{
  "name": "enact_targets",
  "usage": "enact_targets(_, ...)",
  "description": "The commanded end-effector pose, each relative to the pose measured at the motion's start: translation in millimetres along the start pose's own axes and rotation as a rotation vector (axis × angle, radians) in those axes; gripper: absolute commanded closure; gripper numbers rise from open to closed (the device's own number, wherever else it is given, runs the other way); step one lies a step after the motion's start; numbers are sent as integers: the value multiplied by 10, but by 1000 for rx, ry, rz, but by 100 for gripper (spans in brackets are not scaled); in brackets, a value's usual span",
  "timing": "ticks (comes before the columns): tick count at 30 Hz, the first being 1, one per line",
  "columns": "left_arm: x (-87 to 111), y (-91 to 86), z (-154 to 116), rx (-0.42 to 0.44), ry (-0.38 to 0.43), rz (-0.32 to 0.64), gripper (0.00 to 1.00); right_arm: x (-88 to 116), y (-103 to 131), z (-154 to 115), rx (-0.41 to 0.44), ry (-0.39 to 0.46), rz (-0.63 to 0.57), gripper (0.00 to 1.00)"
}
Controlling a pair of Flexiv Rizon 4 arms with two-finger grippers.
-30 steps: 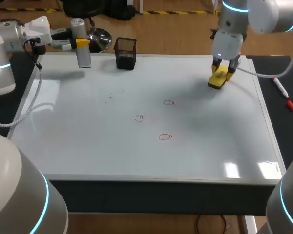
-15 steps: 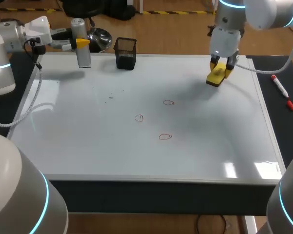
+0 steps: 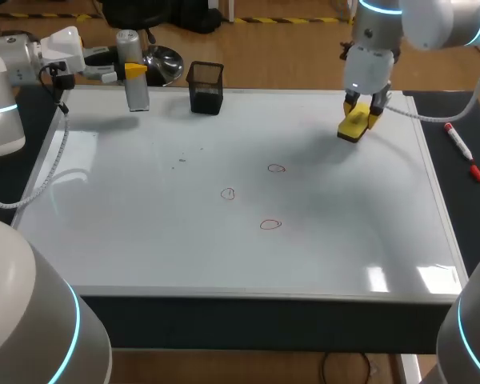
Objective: Pick up the inspection probe, press it on each red-marked spot on the whiteboard one by one, put down the probe, pick up the eraser, and wipe off all the red marks.
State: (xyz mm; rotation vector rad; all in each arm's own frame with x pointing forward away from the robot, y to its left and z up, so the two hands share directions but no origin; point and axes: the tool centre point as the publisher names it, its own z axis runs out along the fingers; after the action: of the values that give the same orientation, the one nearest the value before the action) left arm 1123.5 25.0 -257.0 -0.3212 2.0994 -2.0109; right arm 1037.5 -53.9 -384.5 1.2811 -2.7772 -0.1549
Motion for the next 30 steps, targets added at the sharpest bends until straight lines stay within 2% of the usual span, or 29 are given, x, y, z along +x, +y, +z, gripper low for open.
enact_targets(1,11,-11,1,1,-3,2,100,9,2,-16,4,2,-1,100)
enact_targets(18,50,-3,40,8,6,11,100,9,2,-16,4,2,-1,100)
enact_targets(24,392,16,208,12,56,-3,100,9,2,-16,4,2,-1,100)
enact_targets(30,797,-95,377,28,120,10,100,9,2,-16,4,2,-1,100)
